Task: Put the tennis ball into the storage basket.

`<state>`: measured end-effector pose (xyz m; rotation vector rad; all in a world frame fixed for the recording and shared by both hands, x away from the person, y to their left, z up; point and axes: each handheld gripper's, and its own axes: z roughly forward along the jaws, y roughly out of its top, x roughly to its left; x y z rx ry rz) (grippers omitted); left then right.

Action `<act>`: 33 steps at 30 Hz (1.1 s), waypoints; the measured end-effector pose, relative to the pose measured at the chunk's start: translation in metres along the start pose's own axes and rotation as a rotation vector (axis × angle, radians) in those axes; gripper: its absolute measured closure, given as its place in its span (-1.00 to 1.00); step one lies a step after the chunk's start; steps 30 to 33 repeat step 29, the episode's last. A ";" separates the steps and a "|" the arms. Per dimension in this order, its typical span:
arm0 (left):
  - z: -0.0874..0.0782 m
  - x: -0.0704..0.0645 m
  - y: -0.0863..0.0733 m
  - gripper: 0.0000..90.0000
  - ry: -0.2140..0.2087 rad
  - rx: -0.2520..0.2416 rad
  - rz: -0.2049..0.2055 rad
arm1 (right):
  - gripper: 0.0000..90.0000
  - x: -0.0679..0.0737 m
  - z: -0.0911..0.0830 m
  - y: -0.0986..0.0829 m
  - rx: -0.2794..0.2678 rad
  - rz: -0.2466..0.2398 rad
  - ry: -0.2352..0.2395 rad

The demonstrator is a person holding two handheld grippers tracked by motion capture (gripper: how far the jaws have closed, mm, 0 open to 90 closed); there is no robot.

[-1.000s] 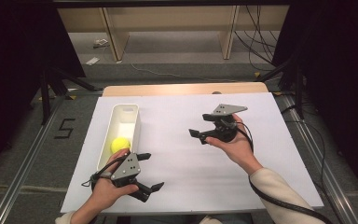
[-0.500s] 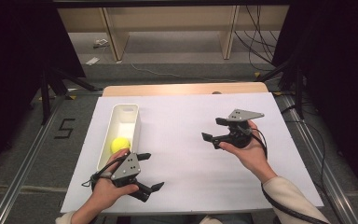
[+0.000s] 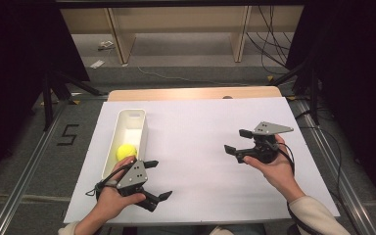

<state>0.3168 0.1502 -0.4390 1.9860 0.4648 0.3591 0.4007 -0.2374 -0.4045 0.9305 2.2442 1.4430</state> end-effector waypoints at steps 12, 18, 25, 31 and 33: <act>0.000 0.000 0.000 -1.00 0.001 0.002 0.000 | -0.65 -0.004 -0.024 -0.020 -0.014 0.035 -0.029; 0.000 0.000 0.000 -1.00 0.000 -0.001 -0.001 | -0.65 -0.006 -0.031 -0.025 -0.016 0.037 -0.038; 0.000 0.000 0.001 -1.00 -0.002 -0.003 0.003 | -0.65 -0.005 -0.032 -0.030 -0.009 0.043 -0.040; 0.000 0.000 0.001 -1.00 -0.004 -0.006 0.001 | -0.65 -0.004 -0.030 -0.032 -0.001 0.031 -0.041; 0.000 0.000 0.001 -1.00 -0.004 -0.006 0.001 | -0.65 -0.004 -0.030 -0.032 -0.001 0.031 -0.041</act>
